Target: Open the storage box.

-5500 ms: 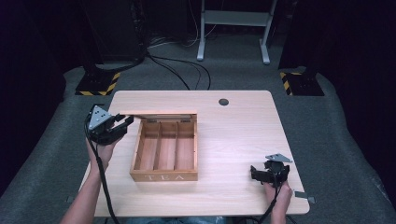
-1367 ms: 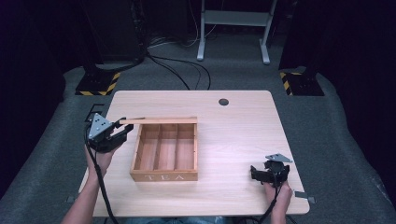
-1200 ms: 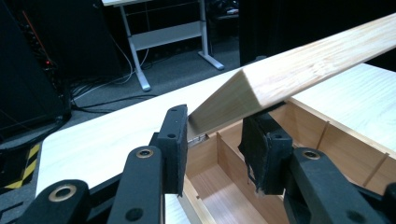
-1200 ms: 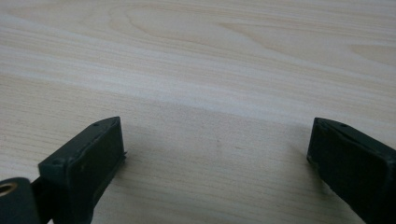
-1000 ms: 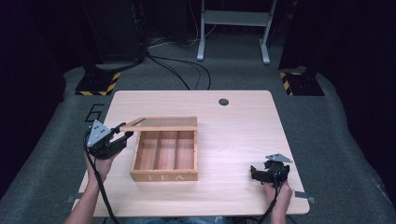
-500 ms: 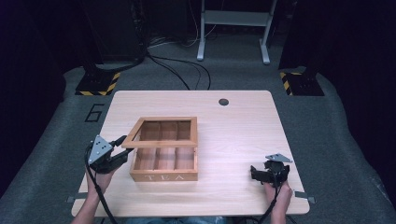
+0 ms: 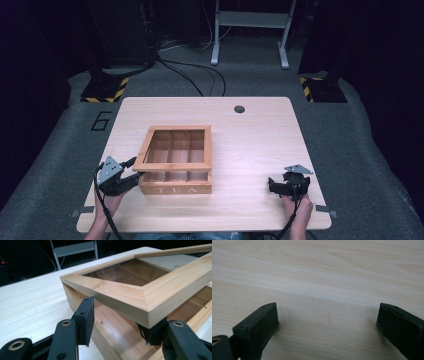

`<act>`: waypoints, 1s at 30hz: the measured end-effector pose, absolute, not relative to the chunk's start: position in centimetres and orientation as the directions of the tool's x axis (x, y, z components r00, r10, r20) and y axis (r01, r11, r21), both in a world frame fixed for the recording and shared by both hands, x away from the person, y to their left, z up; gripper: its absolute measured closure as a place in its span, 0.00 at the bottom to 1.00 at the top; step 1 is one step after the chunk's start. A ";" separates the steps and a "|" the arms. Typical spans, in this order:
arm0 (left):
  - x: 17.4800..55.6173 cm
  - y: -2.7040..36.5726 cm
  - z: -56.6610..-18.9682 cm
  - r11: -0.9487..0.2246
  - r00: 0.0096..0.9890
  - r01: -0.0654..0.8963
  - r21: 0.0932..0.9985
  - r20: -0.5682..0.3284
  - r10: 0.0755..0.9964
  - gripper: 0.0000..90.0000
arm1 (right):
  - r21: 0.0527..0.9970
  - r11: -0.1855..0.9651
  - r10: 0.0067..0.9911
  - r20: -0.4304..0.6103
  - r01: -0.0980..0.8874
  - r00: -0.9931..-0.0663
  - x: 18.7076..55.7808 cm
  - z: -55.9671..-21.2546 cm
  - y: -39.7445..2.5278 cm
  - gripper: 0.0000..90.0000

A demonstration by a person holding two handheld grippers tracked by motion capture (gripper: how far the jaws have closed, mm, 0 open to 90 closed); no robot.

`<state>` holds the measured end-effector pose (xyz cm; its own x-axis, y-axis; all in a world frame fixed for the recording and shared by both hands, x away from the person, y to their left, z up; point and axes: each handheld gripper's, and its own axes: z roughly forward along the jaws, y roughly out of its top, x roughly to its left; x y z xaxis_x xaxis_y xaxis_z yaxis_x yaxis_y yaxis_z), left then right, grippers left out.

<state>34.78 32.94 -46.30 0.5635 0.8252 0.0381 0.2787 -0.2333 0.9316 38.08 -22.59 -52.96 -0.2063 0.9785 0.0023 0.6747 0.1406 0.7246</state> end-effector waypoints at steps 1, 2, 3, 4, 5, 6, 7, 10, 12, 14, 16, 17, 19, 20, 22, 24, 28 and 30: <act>34.8 33.0 -46.5 -0.238 0.568 0.289 0.927 0.034 0.822 0.53 | 0.723 0.141 0.979 0.002 0.676 -0.206 38.1 -52.9 -22.6 0.04; 34.8 32.9 -46.6 -0.241 0.570 0.296 0.924 0.031 0.821 0.52 | 0.724 0.140 0.979 0.003 0.675 -0.206 38.1 -53.0 -22.6 0.04; 34.8 32.9 -46.8 -0.246 0.573 0.307 0.919 0.027 0.819 0.51 | 0.724 0.140 0.979 0.003 0.675 -0.206 38.1 -53.0 -22.6 0.04; 34.8 32.8 -47.0 -0.243 0.573 0.315 0.917 0.020 0.819 0.50 | 0.724 0.141 0.978 0.002 0.675 -0.206 38.1 -53.0 -22.6 0.04; 34.8 32.8 -47.2 -0.248 0.577 0.322 0.914 0.018 0.817 0.50 | 0.724 0.140 0.979 0.003 0.675 -0.206 38.1 -53.0 -22.6 0.04; 34.8 32.8 -47.4 -0.240 0.578 0.329 0.913 0.006 0.816 0.49 | 0.724 0.140 0.978 0.002 0.675 -0.206 38.1 -53.0 -22.6 0.04; 34.8 32.9 -47.6 -0.237 0.579 0.337 0.911 -0.002 0.816 0.49 | 0.724 0.140 0.979 0.002 0.675 -0.206 38.1 -53.0 -22.6 0.04; 35.0 33.0 -48.3 -0.222 0.583 0.361 0.906 -0.033 0.812 0.46 | 0.725 0.140 0.979 0.002 0.675 -0.206 38.1 -53.0 -22.6 0.04; 35.0 33.1 -48.6 -0.226 0.588 0.377 0.898 -0.044 0.808 0.46 | 0.725 0.141 0.978 0.002 0.674 -0.207 38.1 -53.0 -22.6 0.04; 35.0 33.1 -48.9 -0.217 0.585 0.382 0.898 -0.053 0.809 0.45 | 0.724 0.141 0.979 0.002 0.675 -0.206 38.1 -53.0 -22.6 0.04; 35.0 33.2 -48.7 -0.223 0.593 0.395 0.891 -0.061 0.803 0.45 | 0.724 0.140 0.979 0.002 0.676 -0.205 38.1 -53.0 -22.6 0.04; 35.0 33.2 -48.6 -0.229 0.594 0.393 0.890 -0.056 0.802 0.44 | 0.724 0.141 0.979 0.002 0.675 -0.206 38.1 -53.0 -22.6 0.04; 35.0 33.2 -48.4 -0.239 0.603 0.394 0.888 -0.054 0.796 0.41 | 0.724 0.141 0.979 0.002 0.675 -0.206 38.1 -53.0 -22.6 0.04; 34.9 33.3 -48.2 -0.247 0.612 0.398 0.884 -0.055 0.789 0.39 | 0.725 0.144 0.978 0.000 0.673 -0.208 38.1 -53.0 -22.6 0.04; 34.8 33.4 -48.1 -0.253 0.618 0.397 0.882 -0.053 0.784 0.36 | 0.723 0.141 0.979 0.002 0.676 -0.206 38.1 -53.0 -22.6 0.04; 34.7 33.4 -48.0 -0.250 0.621 0.405 0.880 -0.065 0.781 0.32 | 0.724 0.140 0.979 0.002 0.676 -0.206 38.1 -53.0 -22.6 0.04; 34.7 33.5 -48.0 -0.263 0.635 0.421 0.868 -0.075 0.769 0.22 | 0.724 0.141 0.979 0.002 0.676 -0.206 38.1 -53.0 -22.6 0.04; 34.9 33.5 -48.1 -0.289 0.645 0.438 0.851 -0.073 0.761 0.17 | 0.724 0.141 0.979 0.002 0.675 -0.206 38.1 -53.0 -22.6 0.04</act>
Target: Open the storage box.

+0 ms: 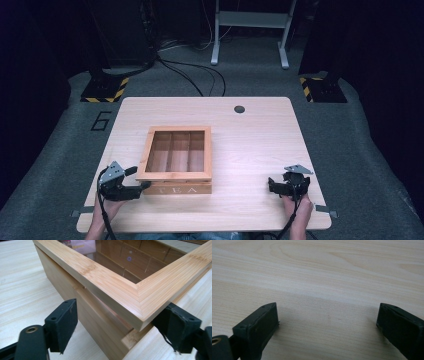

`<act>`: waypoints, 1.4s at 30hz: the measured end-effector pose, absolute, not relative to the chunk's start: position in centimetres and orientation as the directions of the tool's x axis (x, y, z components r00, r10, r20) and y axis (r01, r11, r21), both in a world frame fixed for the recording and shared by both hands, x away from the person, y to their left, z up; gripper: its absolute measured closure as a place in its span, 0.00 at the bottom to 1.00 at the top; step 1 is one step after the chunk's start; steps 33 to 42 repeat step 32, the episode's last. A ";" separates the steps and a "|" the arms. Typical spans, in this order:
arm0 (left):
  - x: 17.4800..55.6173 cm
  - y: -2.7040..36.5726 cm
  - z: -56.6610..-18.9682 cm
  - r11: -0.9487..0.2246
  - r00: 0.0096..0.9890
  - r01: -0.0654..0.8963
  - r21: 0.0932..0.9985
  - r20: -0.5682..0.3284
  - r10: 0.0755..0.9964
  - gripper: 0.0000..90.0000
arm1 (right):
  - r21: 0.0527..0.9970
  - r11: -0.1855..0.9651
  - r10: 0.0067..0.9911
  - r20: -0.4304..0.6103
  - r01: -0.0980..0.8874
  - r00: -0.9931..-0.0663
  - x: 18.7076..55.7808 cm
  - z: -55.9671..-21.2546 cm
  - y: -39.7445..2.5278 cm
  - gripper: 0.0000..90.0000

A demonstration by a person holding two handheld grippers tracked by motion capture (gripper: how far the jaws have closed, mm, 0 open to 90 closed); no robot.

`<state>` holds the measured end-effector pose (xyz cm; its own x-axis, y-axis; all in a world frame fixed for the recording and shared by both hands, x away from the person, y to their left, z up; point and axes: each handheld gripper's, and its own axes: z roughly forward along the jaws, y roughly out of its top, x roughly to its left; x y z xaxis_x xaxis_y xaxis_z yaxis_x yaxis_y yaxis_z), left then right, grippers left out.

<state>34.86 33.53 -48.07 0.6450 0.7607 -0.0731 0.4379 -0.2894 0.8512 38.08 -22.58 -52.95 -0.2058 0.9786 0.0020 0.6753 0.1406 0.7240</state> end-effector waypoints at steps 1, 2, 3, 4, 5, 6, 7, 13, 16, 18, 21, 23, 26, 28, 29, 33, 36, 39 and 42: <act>34.9 33.4 -48.3 -0.320 0.651 0.444 0.837 -0.056 0.757 0.16 | 0.725 0.143 0.978 0.000 0.673 -0.208 38.1 -53.0 -22.6 0.04; 34.8 33.2 -48.6 -0.347 0.659 0.455 0.820 -0.048 0.751 0.14 | 0.725 0.143 0.978 0.000 0.674 -0.208 38.1 -53.0 -22.6 0.04; 34.6 33.1 -49.0 -0.347 0.659 0.459 0.818 -0.050 0.751 0.13 | 0.724 0.140 0.979 0.003 0.675 -0.206 38.1 -53.0 -22.6 0.04; 34.5 33.2 -49.2 -0.345 0.660 0.461 0.818 -0.056 0.749 0.12 | 0.724 0.142 0.978 0.001 0.675 -0.207 38.1 -53.0 -22.6 0.04; 34.4 33.4 -49.4 -0.338 0.654 0.469 0.816 -0.064 0.754 0.11 | 0.724 0.140 0.979 0.002 0.675 -0.205 38.1 -52.9 -22.6 0.04; 34.3 33.6 -49.5 -0.321 0.641 0.480 0.816 -0.077 0.764 0.09 | 0.724 0.140 0.979 0.002 0.676 -0.205 38.1 -53.0 -22.6 0.04; 34.1 33.8 -49.7 -0.306 0.629 0.488 0.818 -0.086 0.772 0.07 | 0.724 0.140 0.979 0.002 0.676 -0.205 38.1 -52.9 -22.6 0.04; 32.9 35.4 -50.6 -0.299 0.583 0.523 0.798 -0.078 0.809 0.03 | 0.724 0.140 0.979 0.002 0.676 -0.205 38.1 -52.9 -22.6 0.04; 32.5 36.4 -51.2 -0.295 0.556 0.548 0.783 -0.077 0.828 0.02 | 0.724 0.140 0.979 0.002 0.676 -0.205 38.1 -52.9 -22.6 0.04; 32.3 37.1 -51.5 -0.299 0.533 0.570 0.765 -0.067 0.844 0.02 | 0.724 0.140 0.979 0.002 0.675 -0.205 38.1 -52.9 -22.6 0.04; 32.3 37.8 -52.0 -0.308 0.498 0.601 0.737 -0.045 0.866 0.01 | 0.724 0.140 0.979 0.002 0.676 -0.204 38.1 -52.9 -22.6 0.04; 32.4 38.2 -52.3 -0.320 0.488 0.625 0.712 -0.037 0.872 0.00 | 0.724 0.140 0.979 0.002 0.676 -0.205 38.1 -52.9 -22.6 0.04; 32.5 38.3 -53.0 -0.333 0.470 0.632 0.700 -0.004 0.883 0.00 | 0.724 0.139 0.979 0.002 0.676 -0.204 38.1 -52.9 -22.6 0.04; 32.4 38.4 -53.1 -0.325 0.462 0.622 0.712 0.000 0.887 0.00 | 0.724 0.140 0.979 0.002 0.676 -0.204 38.1 -52.9 -22.6 0.04; 32.3 38.4 -53.2 -0.320 0.460 0.621 0.715 -0.002 0.888 0.00 | 0.724 0.139 0.979 0.002 0.676 -0.204 38.1 -52.9 -22.6 0.04; 32.4 38.4 -53.2 -0.317 0.454 0.618 0.719 0.002 0.891 0.00 | 0.724 0.139 0.979 0.002 0.675 -0.204 38.1 -52.9 -22.6 0.04; 32.4 38.4 -53.2 -0.317 0.454 0.618 0.719 0.002 0.891 0.00 | 0.724 0.139 0.979 0.002 0.675 -0.204 38.1 -52.9 -22.6 0.04; 32.4 38.4 -53.2 -0.317 0.454 0.618 0.719 0.002 0.891 0.00 | 0.724 0.139 0.979 0.002 0.675 -0.204 38.1 -52.9 -22.6 0.04; 32.4 38.4 -53.2 -0.317 0.454 0.618 0.719 0.002 0.891 0.00 | 0.724 0.139 0.979 0.002 0.675 -0.204 38.1 -52.9 -22.6 0.04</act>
